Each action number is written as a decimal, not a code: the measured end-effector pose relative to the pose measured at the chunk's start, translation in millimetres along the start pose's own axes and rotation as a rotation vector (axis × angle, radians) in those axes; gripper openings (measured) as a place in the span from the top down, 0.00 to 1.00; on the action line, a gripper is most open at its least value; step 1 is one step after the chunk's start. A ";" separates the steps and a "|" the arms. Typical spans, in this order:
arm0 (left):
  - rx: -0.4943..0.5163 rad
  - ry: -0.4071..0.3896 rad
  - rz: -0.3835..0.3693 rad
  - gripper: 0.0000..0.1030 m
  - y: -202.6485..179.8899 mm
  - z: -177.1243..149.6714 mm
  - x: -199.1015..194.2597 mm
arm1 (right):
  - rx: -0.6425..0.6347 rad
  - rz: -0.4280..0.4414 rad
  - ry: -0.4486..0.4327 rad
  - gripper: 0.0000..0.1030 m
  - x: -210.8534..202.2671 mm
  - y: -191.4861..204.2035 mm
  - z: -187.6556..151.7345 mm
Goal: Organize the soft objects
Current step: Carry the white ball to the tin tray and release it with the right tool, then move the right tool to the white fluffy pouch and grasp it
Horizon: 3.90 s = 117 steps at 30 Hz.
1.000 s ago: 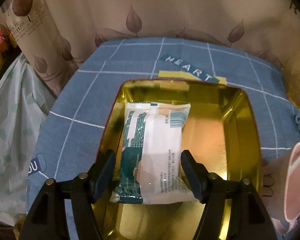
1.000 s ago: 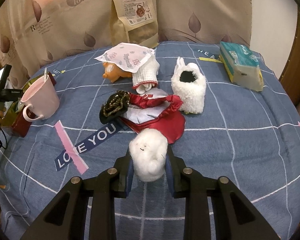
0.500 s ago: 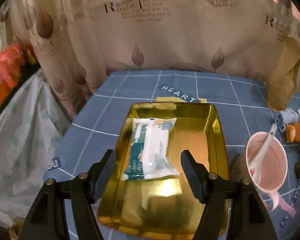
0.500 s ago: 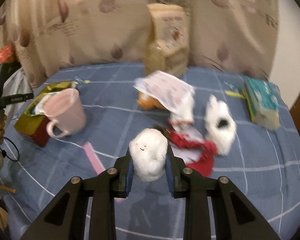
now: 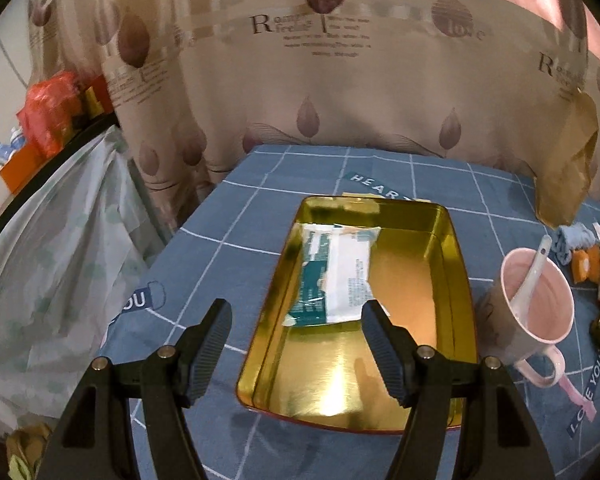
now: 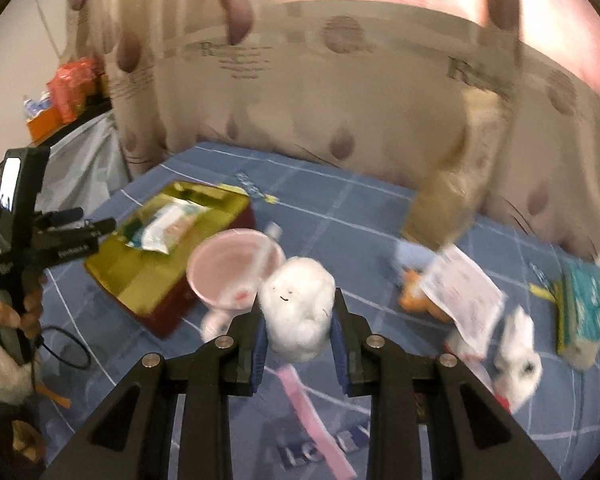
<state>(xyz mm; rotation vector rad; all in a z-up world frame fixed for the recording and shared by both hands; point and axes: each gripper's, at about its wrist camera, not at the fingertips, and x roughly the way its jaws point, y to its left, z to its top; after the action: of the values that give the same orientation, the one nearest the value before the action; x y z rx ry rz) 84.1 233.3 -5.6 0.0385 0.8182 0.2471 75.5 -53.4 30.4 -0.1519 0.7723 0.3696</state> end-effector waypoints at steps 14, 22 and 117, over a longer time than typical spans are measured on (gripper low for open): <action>-0.099 0.014 0.005 0.33 38.9 2.1 7.5 | -0.082 0.131 0.027 0.75 76.0 85.4 69.8; -0.148 0.027 0.015 0.33 58.9 1.1 13.3 | -0.088 0.137 0.130 0.74 140.4 109.0 83.3; 0.295 -0.005 -0.348 0.33 -177.9 -16.6 -51.7 | 0.486 -0.256 0.129 0.63 29.5 -240.4 -127.7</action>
<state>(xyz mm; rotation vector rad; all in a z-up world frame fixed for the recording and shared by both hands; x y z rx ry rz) 74.3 47.5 -2.8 0.1719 0.8360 -0.2028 102.9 -301.9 -81.2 0.1834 0.9366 -0.0770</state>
